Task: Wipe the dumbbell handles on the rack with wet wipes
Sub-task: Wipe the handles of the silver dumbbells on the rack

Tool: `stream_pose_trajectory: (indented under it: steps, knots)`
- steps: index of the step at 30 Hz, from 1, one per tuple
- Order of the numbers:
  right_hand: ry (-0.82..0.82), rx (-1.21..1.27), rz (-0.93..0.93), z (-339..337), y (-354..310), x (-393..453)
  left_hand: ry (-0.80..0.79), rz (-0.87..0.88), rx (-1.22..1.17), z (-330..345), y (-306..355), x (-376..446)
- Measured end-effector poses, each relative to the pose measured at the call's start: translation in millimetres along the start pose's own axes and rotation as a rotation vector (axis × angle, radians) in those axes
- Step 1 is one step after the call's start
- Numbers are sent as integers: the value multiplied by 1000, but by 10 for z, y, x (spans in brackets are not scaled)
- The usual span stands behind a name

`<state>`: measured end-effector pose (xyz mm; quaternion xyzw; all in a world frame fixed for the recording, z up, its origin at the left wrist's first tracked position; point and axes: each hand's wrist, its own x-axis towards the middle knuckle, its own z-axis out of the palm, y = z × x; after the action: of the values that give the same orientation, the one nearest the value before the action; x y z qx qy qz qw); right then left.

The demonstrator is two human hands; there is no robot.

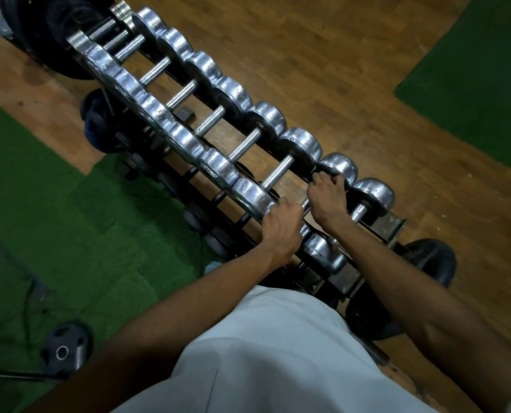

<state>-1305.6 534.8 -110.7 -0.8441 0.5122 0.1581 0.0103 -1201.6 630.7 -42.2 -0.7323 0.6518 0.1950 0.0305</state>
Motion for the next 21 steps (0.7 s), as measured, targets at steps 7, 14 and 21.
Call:
stream_pose_trajectory:
  steps: [7, 14, 21]
  knots:
    - [-67, -54, -93, -83, 65, 64, 6, 2, -3, -23, -7, 1]
    - [-93, 434, -380, 49, 13, -77, -19, -6, -21, -24, -16, 11]
    - [-13, 125, -180, 2, 352, -149, 13, -8, 9, -15, -1, -15]
